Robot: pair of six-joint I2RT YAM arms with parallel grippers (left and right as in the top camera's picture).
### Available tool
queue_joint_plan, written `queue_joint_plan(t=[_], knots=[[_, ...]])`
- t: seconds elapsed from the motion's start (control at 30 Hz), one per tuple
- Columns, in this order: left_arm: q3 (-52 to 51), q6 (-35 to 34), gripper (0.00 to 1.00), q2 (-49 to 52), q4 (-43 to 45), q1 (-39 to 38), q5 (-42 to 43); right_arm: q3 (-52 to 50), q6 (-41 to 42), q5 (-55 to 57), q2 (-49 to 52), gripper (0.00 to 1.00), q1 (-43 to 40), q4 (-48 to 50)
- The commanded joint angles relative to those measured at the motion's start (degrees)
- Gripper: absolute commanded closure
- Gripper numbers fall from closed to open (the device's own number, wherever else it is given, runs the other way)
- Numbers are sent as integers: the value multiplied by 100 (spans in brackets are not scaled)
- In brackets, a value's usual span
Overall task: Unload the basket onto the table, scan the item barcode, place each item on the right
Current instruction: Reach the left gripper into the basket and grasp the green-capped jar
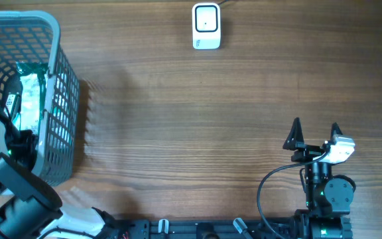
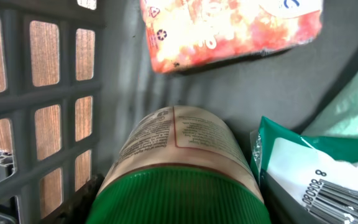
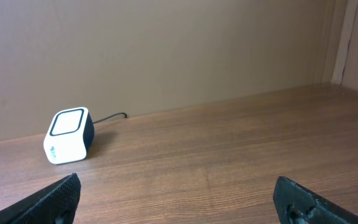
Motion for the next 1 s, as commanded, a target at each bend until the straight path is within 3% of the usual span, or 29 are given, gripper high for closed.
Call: queue_joint_plan(t=[0.0,0.17,0.23,0.37,0.5,0.6,0.73,0.83,0.97], knots=[[909,160,52,-22,-457,37,28,-7,-101,-90,-24,0,-11,20],[3429,251,49,-35,-1714,37,197,-7,-101,-90,-24,0,-11,20],[4621,334,49,-57,-2155,26,527,-7,-103,-90,-24,0,-11,20],[5987,415,48,-184,-2347,-236,1497,-7,-98,-90,-24,0,-13,20],[6157,415,45,-367,-1998,-820,1412,-7,-101,-90,-24,0,-13,20],[6157,415,44,-363,-1974,-1032,699,-7,-101,-90,-24,0,-13,17],[6157,413,43,-363,-2282,-1025,-286,-7,-101,-90,-24,0,-11,20],[6107,332,45,-341,-3088,-1034,-315,-7,-101,-90,-24,0,-13,17],[5042,413,47,-343,-3244,-1102,-343,-7,-101,-90,-24,0,-13,20]])
